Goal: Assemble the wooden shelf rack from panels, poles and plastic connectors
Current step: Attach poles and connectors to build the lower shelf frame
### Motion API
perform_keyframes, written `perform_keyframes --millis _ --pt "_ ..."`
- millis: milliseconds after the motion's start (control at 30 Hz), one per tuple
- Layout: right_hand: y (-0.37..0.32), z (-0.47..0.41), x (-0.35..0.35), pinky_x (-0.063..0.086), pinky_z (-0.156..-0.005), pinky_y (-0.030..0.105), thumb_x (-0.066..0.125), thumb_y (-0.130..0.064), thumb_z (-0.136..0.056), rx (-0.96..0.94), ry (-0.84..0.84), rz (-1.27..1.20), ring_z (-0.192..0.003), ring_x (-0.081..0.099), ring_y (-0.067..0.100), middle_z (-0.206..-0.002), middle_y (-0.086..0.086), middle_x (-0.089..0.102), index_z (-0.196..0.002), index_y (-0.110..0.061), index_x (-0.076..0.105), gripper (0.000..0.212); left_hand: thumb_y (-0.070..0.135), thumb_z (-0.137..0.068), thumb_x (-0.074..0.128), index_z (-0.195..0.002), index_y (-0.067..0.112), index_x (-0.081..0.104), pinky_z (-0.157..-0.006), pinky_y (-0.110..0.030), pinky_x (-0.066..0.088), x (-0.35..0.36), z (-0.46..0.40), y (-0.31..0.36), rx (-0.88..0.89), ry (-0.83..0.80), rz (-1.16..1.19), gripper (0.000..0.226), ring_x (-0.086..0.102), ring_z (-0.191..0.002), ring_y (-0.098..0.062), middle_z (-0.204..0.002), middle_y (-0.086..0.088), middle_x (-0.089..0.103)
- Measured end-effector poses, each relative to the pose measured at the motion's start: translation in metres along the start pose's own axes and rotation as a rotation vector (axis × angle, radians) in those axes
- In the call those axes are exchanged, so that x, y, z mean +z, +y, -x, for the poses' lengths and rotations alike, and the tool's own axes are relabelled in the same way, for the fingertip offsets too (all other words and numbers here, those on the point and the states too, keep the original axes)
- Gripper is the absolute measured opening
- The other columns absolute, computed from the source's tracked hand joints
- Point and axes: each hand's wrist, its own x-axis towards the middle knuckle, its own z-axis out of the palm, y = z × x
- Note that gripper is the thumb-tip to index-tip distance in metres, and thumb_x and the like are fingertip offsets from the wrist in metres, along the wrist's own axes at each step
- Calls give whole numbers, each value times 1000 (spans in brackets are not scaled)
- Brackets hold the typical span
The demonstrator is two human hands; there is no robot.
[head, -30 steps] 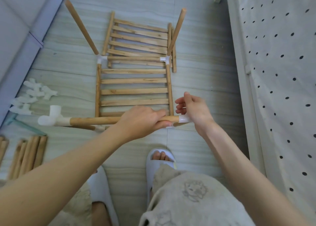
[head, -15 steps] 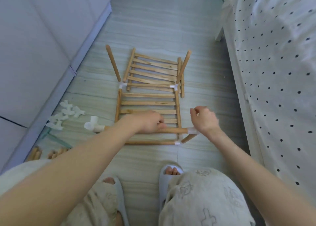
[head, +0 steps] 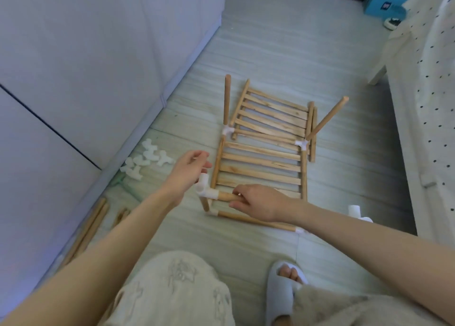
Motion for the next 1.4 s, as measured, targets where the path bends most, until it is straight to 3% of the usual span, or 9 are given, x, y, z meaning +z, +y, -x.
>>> perform_keyframes --millis 67,200,367,633,900,1167,1267,1333,1400 --pt "4 -5 9 33 -64 31 38 -43 -98 -54 30 8 -92 58 32 -101 16 63 -109 -9 49 37 26 -98 46 -119 11 57 -78 -31 45 6 -6 -11 -79 -74 119 28 60 -92 -20 -95 -3 66" --pt "14 -7 22 29 -60 31 33 -46 -98 -161 163 60 -81 59 34 -96 12 66 -111 -14 47 37 8 -97 44 -95 14 65 -77 -31 45 13 -18 -20 -23 -225 248 22 62 -80 -17 -79 0 66" --pt "14 -12 24 42 -61 38 27 -48 -97 -204 210 82 -80 60 35 -94 8 67 -108 -15 47 40 -12 -87 40 -88 14 65 -82 -31 45 17 -26 -24 39 -218 346 35 62 -70 -11 -68 6 66" --pt "17 -17 29 45 -67 45 15 -57 -88 -198 117 -66 -78 58 37 -85 14 63 -102 -16 46 52 -17 -85 30 -92 15 63 -99 -39 43 20 -21 -26 103 -217 308 46 60 -88 -9 -80 3 65" --pt "14 -18 26 44 -65 42 31 -48 -95 -125 46 -114 -76 56 35 -81 13 61 -98 -19 47 33 -14 -86 29 -86 16 67 -94 -43 44 16 -24 -27 54 -222 253 48 61 -92 -17 -82 0 66" --pt "15 -19 28 42 -64 39 33 -49 -96 -134 41 -92 -74 56 30 -82 8 62 -97 -17 50 36 1 -90 33 -90 9 63 -84 -31 43 20 -21 -42 -192 -107 374 31 58 -76 -20 -75 -7 61" --pt "19 -17 23 32 -59 33 34 -45 -98 -168 85 -72 -73 55 23 -80 -3 58 -114 -19 50 35 9 -91 40 -94 8 61 -72 -31 41 15 -18 -44 -162 -167 303 21 55 -77 -23 -79 -10 59" --pt "20 -14 20 29 -60 30 33 -44 -98 -172 82 -47 -68 48 15 -75 -15 46 -126 -23 47 38 18 -80 50 -98 7 61 -73 -32 38 12 -15 -46 -141 -204 214 23 53 -77 -23 -80 -11 58" --pt "22 -10 18 31 -61 30 34 -43 -98 -151 40 -55 -65 40 10 -70 -18 40 -131 -24 45 39 15 -86 50 -95 10 62 -74 -27 40 9 -12 -51 -146 -223 148 17 54 -75 -21 -77 -8 59"
